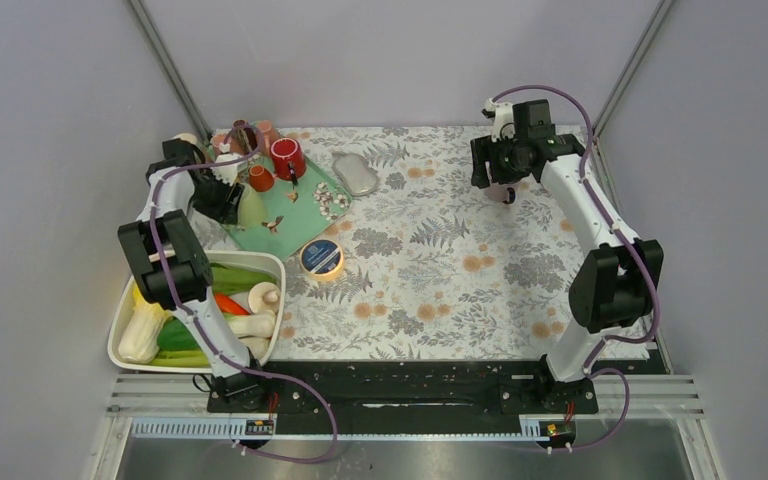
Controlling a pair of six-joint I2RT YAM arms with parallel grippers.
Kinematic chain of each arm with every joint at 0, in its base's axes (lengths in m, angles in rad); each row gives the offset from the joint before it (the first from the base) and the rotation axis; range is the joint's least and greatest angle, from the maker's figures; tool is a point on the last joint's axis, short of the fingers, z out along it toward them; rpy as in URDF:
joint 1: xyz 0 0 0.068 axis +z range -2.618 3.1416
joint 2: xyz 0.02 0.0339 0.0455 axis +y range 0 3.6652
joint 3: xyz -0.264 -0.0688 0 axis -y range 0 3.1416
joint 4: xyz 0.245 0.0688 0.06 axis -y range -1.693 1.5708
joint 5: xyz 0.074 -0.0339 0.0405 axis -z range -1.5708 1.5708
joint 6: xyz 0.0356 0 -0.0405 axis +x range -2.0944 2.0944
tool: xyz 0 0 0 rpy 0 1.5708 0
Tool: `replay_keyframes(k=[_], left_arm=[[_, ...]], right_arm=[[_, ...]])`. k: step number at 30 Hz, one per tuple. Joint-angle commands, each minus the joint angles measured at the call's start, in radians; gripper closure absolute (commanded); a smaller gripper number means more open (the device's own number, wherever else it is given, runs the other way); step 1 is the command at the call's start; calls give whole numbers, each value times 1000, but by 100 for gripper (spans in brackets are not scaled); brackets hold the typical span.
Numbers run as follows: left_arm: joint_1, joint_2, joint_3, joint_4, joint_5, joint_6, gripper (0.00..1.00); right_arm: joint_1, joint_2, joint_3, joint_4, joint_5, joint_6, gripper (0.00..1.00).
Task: Turn the mug right side up
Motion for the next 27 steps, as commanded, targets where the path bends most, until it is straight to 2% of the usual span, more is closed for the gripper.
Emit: replay_keyframes(k=[1, 3, 6, 7, 9, 10, 15, 20, 23, 26, 27], left_arm=[[-15, 30, 39, 11, 41, 21, 45], [-19, 36, 38, 12, 49, 16, 50], [-38, 28, 13, 12, 50, 31, 65], [-44, 27, 5, 16, 45, 33, 73], [-47, 26, 3, 22, 39, 18, 96], [-47, 21, 5, 23, 40, 2, 100], [-47, -72, -8, 25, 96, -85, 100], [-47, -207, -19, 71, 179, -263, 100], [-52, -277, -24, 80, 271, -349, 100], [-69, -341, -34, 87, 404, -434, 100], [-82, -360, -36, 86, 450, -457, 100]], right_arm=[[5, -69, -33, 100, -55, 22, 26], [7, -75, -38, 102, -61, 25, 26], [9, -85, -52, 108, -70, 28, 26], [9, -91, -60, 114, -72, 31, 26], [11, -102, -72, 118, -72, 35, 26], [12, -107, -76, 118, -71, 38, 26], [46, -175, -121, 145, -75, 71, 27], [171, -274, -236, 279, -123, 137, 27], [274, -315, -323, 442, -197, 224, 26], [345, -318, -410, 704, -337, 357, 24], [362, -306, -430, 804, -383, 412, 20]])
